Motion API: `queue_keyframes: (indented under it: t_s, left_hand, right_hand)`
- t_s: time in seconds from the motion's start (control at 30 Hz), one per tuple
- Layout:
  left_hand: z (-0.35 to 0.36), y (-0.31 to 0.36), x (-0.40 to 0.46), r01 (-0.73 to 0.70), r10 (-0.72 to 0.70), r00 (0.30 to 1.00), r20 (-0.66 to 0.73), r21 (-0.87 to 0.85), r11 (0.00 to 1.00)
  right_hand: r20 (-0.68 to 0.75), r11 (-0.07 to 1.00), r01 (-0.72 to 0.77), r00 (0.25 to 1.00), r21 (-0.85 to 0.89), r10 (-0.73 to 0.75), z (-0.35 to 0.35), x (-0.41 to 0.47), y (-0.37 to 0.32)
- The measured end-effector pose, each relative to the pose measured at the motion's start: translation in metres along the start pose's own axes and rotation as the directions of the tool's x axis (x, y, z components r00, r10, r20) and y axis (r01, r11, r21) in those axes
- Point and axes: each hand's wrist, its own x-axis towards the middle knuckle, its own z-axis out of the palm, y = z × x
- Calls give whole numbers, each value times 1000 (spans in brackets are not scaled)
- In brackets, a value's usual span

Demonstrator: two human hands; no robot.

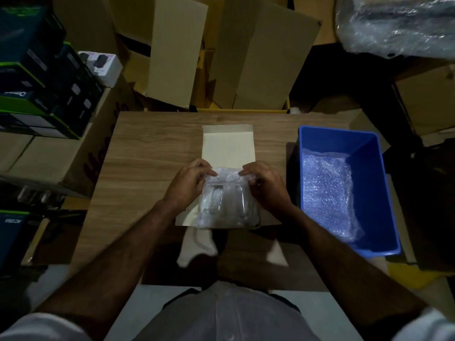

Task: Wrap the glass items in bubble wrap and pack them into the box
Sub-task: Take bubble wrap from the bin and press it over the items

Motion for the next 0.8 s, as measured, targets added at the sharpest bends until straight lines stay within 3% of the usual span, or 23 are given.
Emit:
queue_keyframes:
  t_s: [0.37,0.6,0.73,0.8]
  left_hand:
    - [2,-15,4,-53,44,996,72,131,990]
    - [18,-20,-1,-68,47,995,91,245,967]
    - [27,-10,2,-122,60,986,154,433,893]
    - [30,-4,-2,-106,18,983,185,481,870]
  right_hand:
    - [182,986,-169,969,0,166,9,6,-2]
    - [233,978,-112,960,-178,153,15,2,-6]
    - [168,933,-156,961,-324,219,27,3,-2]
    - [205,911,-110,957,-398,205,35,-4,0]
